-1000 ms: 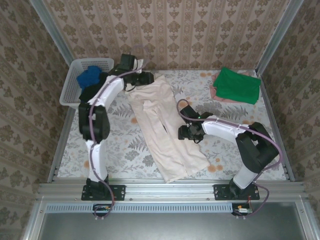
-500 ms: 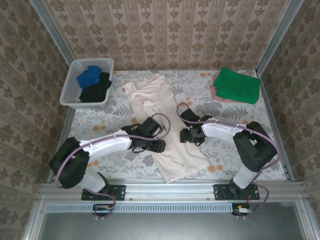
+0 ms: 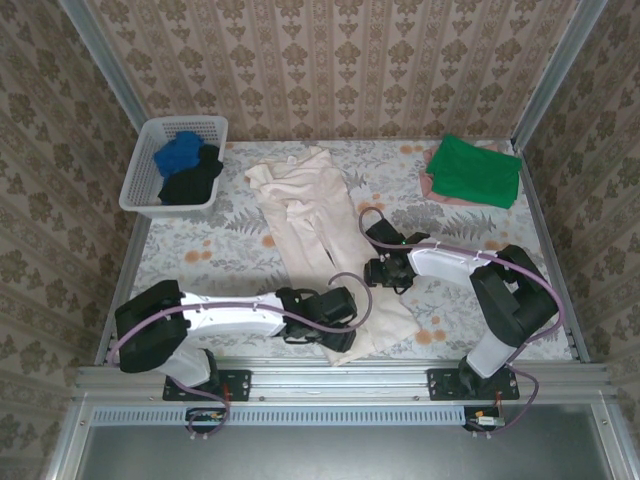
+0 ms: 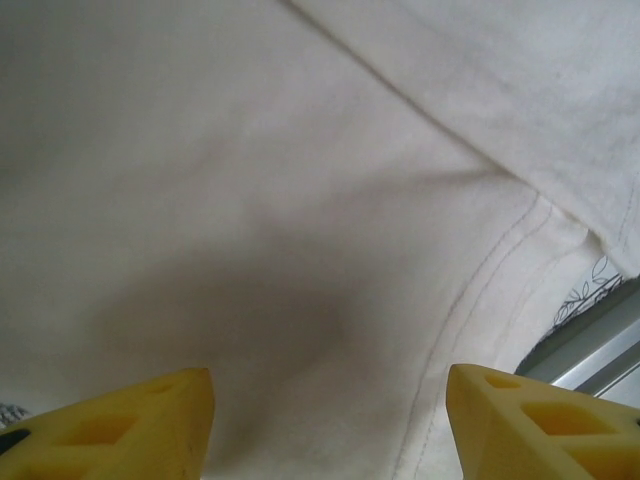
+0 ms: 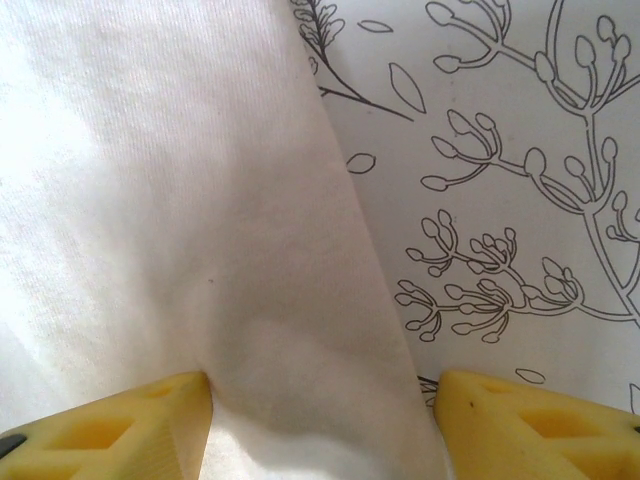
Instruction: Fold and stack the t-shirts
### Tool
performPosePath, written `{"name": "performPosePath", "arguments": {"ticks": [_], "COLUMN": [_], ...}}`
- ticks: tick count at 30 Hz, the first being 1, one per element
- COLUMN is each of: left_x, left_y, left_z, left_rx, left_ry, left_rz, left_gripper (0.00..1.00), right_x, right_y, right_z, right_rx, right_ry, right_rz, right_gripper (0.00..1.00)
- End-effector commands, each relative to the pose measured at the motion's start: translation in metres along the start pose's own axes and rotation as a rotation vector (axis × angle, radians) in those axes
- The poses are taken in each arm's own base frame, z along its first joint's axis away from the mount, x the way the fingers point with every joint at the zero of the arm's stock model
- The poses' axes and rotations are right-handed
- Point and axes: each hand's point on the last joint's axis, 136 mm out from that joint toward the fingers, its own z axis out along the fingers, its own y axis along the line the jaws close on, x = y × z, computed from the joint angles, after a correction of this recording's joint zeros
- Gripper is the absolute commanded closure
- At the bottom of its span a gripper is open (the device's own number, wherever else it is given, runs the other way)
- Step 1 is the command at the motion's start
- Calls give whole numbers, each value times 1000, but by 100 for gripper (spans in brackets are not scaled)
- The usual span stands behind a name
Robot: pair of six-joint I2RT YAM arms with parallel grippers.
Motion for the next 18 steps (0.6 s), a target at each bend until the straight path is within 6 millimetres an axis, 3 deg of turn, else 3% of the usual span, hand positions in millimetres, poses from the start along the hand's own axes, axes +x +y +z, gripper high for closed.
{"name": "performPosePath", "arguments": {"ticks": [1, 7, 12, 16, 18], "left_x": [10, 28, 43, 51, 52], "left_y": [10, 4, 15, 25, 30], "left_z": [-3, 5, 12, 12, 10], "left_rx": [-38, -37, -81, -116, -124], "left_ry": [-4, 38, 89, 104, 99], "left_rz": [-40, -6, -20, -30, -38], "left_gripper": [35, 34, 37, 46, 56], "right_x": [0, 0, -1, 1, 1], "right_y": [-17, -20, -19, -21, -22], "right_z": [3, 4, 6, 7, 7], "right_rx": [49, 56, 54, 59, 61], "right_ry": [-16, -20, -16, -14, -13], "right_rz": [17, 21, 19, 16, 18], "right_gripper": [35, 35, 35, 35, 35]}}
